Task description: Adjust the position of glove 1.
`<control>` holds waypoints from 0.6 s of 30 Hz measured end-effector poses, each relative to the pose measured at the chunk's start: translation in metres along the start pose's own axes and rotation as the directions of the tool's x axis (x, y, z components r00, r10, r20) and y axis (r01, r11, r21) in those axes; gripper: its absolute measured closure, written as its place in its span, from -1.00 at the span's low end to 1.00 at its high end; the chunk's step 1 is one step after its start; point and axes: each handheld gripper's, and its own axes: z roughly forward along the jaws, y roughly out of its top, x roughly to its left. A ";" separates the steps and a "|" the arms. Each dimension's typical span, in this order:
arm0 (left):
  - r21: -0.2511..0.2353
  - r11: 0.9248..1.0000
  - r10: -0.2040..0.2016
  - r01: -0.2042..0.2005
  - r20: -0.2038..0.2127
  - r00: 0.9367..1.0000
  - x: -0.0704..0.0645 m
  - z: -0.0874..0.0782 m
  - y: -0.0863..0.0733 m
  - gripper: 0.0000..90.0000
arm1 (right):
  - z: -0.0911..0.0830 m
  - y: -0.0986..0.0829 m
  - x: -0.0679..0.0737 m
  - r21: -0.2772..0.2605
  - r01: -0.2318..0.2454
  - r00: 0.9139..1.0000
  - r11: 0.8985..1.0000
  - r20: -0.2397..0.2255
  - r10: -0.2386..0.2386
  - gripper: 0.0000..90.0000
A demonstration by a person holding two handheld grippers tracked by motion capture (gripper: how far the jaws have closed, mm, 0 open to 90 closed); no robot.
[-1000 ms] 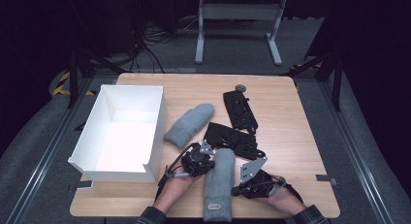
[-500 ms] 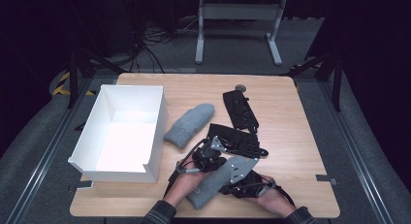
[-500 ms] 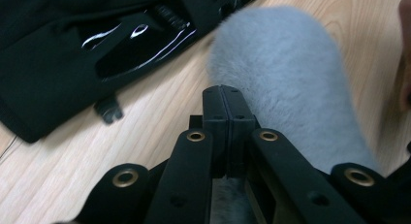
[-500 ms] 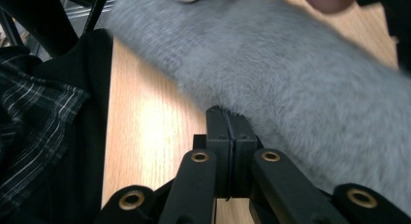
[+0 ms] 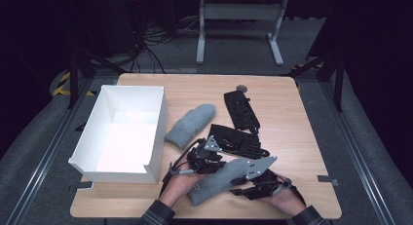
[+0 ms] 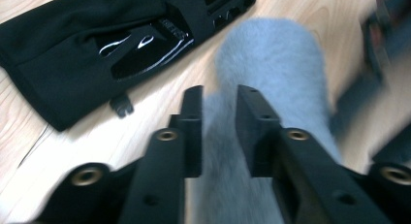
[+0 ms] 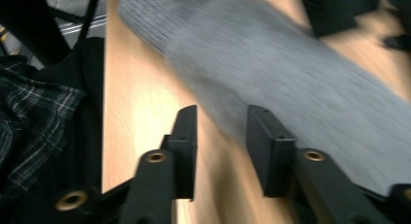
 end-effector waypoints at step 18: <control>0.060 0.995 0.084 -0.086 0.027 0.996 -0.019 0.005 -0.003 0.94 | -0.063 -0.062 -0.041 -0.065 -0.187 0.948 0.980 0.248 0.197 -0.17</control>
